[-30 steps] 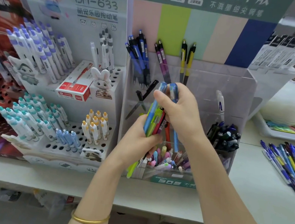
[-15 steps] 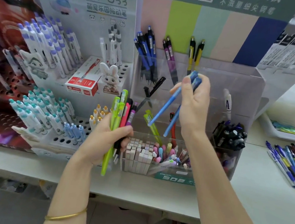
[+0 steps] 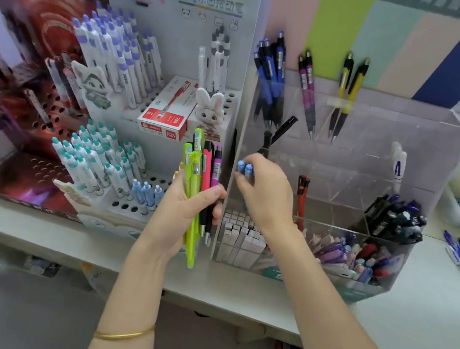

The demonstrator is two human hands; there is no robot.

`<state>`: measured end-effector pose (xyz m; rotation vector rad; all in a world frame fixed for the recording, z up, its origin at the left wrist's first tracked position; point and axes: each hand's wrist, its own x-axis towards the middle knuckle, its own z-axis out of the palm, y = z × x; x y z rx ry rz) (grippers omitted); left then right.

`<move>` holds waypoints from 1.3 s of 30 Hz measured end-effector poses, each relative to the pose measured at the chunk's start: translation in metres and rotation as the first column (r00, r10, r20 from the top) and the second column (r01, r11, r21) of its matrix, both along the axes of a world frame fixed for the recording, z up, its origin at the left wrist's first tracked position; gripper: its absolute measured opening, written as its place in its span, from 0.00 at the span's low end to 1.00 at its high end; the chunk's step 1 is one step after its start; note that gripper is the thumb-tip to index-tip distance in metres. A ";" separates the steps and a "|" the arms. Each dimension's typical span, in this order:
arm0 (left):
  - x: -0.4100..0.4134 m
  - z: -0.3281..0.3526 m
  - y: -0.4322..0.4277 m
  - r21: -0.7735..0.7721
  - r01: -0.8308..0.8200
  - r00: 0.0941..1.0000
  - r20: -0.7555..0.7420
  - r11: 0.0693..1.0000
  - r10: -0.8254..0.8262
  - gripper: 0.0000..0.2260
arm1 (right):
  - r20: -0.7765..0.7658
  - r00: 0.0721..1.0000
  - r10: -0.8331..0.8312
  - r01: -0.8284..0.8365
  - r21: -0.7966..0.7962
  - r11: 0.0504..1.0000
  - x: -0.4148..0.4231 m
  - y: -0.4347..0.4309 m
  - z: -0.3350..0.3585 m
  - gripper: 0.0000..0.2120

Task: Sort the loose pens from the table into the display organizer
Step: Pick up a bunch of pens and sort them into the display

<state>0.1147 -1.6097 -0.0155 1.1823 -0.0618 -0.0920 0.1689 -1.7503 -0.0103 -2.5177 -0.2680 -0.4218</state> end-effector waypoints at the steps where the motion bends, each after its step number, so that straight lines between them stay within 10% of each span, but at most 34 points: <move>1: 0.000 -0.001 0.001 -0.003 0.012 1.000 -0.006 1.000 -0.012 0.11 | 0.008 0.999 -0.040 0.040 -0.113 0.993 -0.001 0.002 0.000 0.07; 5: 0.002 -0.005 0.002 -0.024 0.056 0.997 -0.045 0.998 -0.057 0.17 | -0.002 0.994 -0.110 0.104 -0.298 0.949 -0.001 0.010 0.009 0.09; 12: 0.004 -0.008 0.003 -0.011 0.099 0.993 -0.060 0.995 -0.100 0.13 | -0.148 0.987 -0.060 0.033 -0.175 0.984 -0.002 0.014 0.022 0.18; 27: 0.012 -0.002 -0.022 0.350 0.006 0.993 0.107 0.937 -0.047 0.10 | -0.133 0.977 0.165 -0.049 0.616 0.786 -0.013 -0.014 0.038 0.12; 39: 0.019 0.001 -0.044 0.524 -0.083 0.986 0.168 0.848 -0.007 0.07 | -0.023 0.988 0.156 -0.133 0.407 0.904 -0.020 -0.011 0.043 0.25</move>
